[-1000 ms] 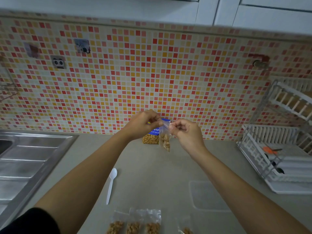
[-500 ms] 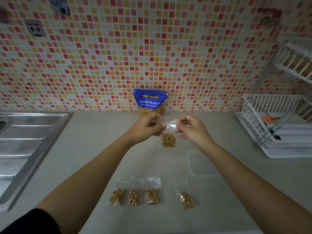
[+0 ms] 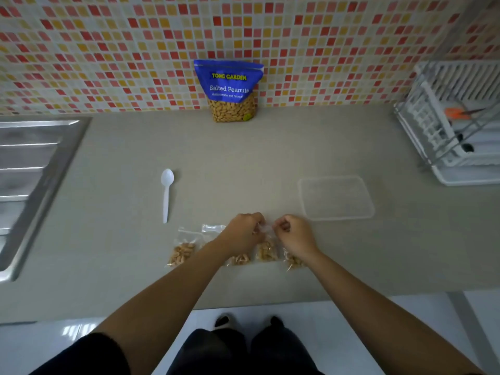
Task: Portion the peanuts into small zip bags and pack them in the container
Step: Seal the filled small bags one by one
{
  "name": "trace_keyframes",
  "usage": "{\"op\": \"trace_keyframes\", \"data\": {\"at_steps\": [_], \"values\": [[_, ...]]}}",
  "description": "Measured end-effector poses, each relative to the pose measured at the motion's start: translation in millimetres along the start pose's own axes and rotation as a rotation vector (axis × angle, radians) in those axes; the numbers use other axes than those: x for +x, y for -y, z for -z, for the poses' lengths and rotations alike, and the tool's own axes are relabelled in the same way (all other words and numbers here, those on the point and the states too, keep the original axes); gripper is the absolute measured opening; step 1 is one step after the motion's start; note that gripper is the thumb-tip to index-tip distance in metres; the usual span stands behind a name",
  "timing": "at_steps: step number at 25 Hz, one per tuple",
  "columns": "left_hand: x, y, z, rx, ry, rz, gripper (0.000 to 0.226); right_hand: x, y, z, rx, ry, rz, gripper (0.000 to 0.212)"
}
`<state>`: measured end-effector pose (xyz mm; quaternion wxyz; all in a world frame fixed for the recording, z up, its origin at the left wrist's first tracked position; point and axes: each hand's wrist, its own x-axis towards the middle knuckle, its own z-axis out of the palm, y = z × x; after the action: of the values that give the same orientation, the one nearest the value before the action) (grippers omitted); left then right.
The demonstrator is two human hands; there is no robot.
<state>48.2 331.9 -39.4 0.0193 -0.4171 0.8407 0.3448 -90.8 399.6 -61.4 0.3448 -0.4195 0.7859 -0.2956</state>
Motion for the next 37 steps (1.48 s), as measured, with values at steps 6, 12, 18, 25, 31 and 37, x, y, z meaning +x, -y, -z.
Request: {"op": "trace_keyframes", "data": {"at_steps": [6,12,18,25,31,37], "values": [[7,-2,-8,0.462,-0.073,-0.024,0.045,-2,-4,-2,-0.186,-0.064,0.111,0.014],[20,-15,-8,0.333,-0.053,-0.07,0.036,-26,-37,23,-0.218,-0.18,0.011,0.028],[31,-32,-29,0.562,-0.002,-0.102,0.039,-24,-45,25,-0.143,-0.089,-0.121,0.021],[32,-40,-28,0.374,-0.013,-0.141,0.021,-31,-53,28,0.2,-0.139,-0.176,0.009],[12,-53,48,-0.397,0.037,-0.161,0.012,-35,-3,51,0.435,-0.085,0.054,0.012],[-12,-76,159,-0.656,-0.218,-0.254,0.01,-14,127,101,0.506,-0.155,0.401,0.01]]}}
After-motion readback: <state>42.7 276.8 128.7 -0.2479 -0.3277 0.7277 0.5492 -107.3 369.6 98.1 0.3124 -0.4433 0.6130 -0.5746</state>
